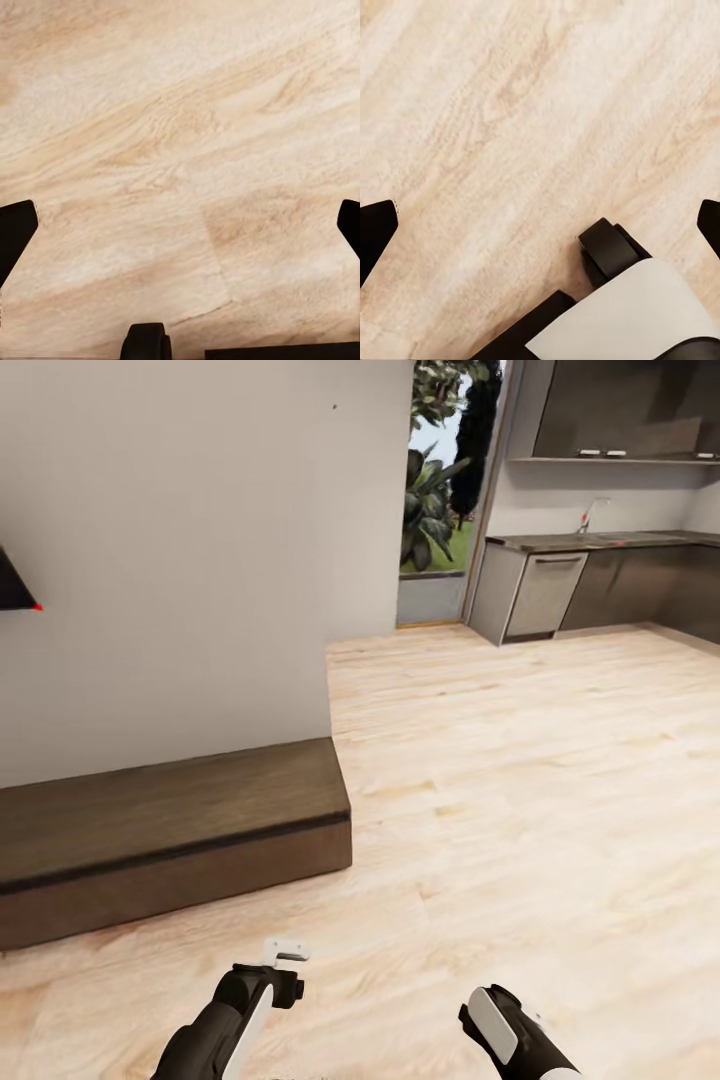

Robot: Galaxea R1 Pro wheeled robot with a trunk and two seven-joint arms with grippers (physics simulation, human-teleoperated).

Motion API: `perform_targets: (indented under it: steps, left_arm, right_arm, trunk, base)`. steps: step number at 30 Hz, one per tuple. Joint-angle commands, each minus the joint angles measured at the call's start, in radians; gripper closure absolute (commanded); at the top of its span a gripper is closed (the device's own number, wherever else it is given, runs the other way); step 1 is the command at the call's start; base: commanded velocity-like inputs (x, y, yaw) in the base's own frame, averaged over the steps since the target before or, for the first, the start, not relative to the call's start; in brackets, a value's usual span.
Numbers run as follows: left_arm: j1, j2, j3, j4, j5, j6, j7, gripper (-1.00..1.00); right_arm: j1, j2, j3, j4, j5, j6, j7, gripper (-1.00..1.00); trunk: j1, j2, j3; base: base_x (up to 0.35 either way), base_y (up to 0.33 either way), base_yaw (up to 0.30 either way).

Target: Place each of the two pumpkins and all three candles from the living room inside a cabinet in the living room (use any cabinet), then make sure every cabinet is closed, and position the cauldron so it is next to a table in the living room.

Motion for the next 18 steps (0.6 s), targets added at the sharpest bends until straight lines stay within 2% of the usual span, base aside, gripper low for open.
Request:
perform_targets:
  steps: [1, 18]
  left_arm:
    - [0.000, 0.000, 0.000, 0.000, 0.000, 0.000, 0.000, -1.00]
    - [0.000, 0.000, -0.001, 0.000, 0.001, -0.001, -0.001, -1.00]
  right_arm:
    - [0.000, 0.000, 0.000, 0.000, 0.000, 0.000, 0.000, -1.00]
    - [0.000, 0.004, 0.000, 0.000, -0.001, 0.000, 0.001, -1.00]
  trunk:
    - [0.000, 0.000, 0.000]
    - [0.000, 0.000, 0.000]
  base:
    - [0.000, -0.004, 0.293]
    - [0.000, -0.001, 0.286]
